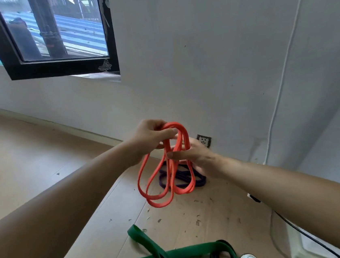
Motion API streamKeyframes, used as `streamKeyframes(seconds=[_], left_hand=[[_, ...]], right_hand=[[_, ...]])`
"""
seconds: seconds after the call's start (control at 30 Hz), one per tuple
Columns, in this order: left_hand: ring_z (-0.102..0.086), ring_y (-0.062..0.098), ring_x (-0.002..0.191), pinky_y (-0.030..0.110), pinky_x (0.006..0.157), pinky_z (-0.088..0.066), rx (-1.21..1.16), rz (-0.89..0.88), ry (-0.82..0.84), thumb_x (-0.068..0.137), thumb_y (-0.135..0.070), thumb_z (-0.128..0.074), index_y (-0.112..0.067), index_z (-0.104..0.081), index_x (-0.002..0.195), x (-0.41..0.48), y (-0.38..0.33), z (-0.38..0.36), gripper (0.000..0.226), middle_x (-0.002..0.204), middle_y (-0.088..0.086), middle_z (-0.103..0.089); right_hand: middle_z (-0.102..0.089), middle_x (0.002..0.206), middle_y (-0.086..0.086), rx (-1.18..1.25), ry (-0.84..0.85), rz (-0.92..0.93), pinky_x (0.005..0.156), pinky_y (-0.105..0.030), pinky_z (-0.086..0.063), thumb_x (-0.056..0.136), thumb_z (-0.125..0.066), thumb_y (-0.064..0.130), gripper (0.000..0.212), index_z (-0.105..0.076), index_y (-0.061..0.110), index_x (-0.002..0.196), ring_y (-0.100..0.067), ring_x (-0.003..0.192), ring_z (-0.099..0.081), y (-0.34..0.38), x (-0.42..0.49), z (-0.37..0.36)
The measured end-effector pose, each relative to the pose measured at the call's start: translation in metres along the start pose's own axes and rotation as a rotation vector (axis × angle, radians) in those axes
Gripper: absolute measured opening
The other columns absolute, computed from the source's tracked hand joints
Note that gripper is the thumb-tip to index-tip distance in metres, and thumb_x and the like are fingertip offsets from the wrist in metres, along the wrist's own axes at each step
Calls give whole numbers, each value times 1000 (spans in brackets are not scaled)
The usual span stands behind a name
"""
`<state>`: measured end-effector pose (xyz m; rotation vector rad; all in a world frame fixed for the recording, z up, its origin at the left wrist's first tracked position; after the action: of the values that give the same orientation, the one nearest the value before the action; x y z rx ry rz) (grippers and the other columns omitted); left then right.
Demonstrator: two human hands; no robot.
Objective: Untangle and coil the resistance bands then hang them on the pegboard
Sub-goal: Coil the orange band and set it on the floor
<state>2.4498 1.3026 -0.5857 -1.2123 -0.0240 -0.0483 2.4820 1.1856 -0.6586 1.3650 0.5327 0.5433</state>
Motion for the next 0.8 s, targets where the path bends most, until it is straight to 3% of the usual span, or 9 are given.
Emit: streamKeyframes(seconds=[0.1, 0.17, 0.3, 0.37, 0.43, 0.5, 0.57, 0.63, 0.8], left_hand=[[-68, 17, 90, 30, 79, -58, -232, 75, -28, 95, -25, -68, -7, -71, 108, 7, 15, 2, 22, 93, 3, -69], [-65, 17, 88, 30, 76, -55, -397, 117, -37, 95, -24, -68, -8, -70, 104, 12, 22, 0, 18, 90, 3, -66], [-63, 19, 88, 35, 80, -55, -627, 140, -59, 95, -21, -69, -10, -69, 97, 21, 23, -6, 11, 83, 3, -64], [-64, 20, 87, 35, 79, -55, -636, 163, -52, 95, -20, -68, -7, -68, 103, 22, 25, -10, 16, 86, 5, -65], [-66, 21, 88, 36, 81, -57, -646, 188, -50, 95, -21, -69, -4, -67, 109, 23, 32, -12, 22, 89, 7, -66], [-66, 21, 89, 37, 82, -58, -640, 200, -59, 95, -21, -69, -4, -67, 109, 24, 39, -12, 22, 89, 7, -66], [-66, 21, 90, 37, 81, -57, -554, 204, -86, 95, -21, -69, -6, -67, 105, 25, 50, -6, 18, 89, 7, -66], [-66, 21, 90, 38, 84, -59, -480, 230, -128, 96, -21, -68, -7, -67, 104, 25, 68, 2, 17, 89, 6, -67], [-72, 26, 94, 44, 92, -60, -386, 408, -195, 97, -20, -68, -2, -71, 105, 24, 153, 8, 20, 100, 12, -74]], right_hand=[[-72, 117, -10, -33, -139, 74, 93, -44, -58, 80, -85, 29, 72, -45, 32, 140, -25, 107, -71, 5, 2, 12], [-70, 115, -5, -112, -242, 133, 84, -34, -62, 76, -89, 30, 78, -45, 28, 141, -19, 101, -72, 9, 0, 13], [-60, 131, -2, -92, -368, 205, 100, -36, -55, 67, -93, 38, 106, -29, 25, 151, -16, 116, -63, -6, -2, -11], [-60, 131, 0, -88, -418, 184, 98, -36, -56, 61, -94, 46, 114, -25, 30, 151, -18, 116, -65, -22, 0, -21], [-67, 114, -5, -65, -489, 119, 91, -39, -60, 61, -92, 48, 101, -38, 28, 143, -20, 101, -71, -39, 1, -24], [-68, 87, -14, -66, -507, 75, 85, -47, -62, 70, -86, 33, 52, -60, 14, 112, -27, 81, -72, -54, 0, -27], [-61, 71, -16, -90, -480, 24, 79, -52, -61, 78, -76, 15, 17, -60, 8, 80, -32, 67, -67, -69, 2, -26], [-58, 66, -7, -134, -409, -46, 73, -46, -61, 80, -71, 7, 18, -57, 13, 71, -23, 61, -59, -87, 4, -21], [-57, 61, 11, -374, -288, -208, 61, -23, -45, 73, -76, 10, 24, -59, 26, 70, 0, 52, -53, -130, 5, 7]])
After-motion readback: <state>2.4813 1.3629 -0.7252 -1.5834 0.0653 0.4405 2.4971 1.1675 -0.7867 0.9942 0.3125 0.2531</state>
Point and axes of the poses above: each hand's wrist, its own x-axis towards the middle knuckle, its own z-axis out of the back of the hand, y = z × x, the point moved 8 cm from there along x, towards the middle knuckle
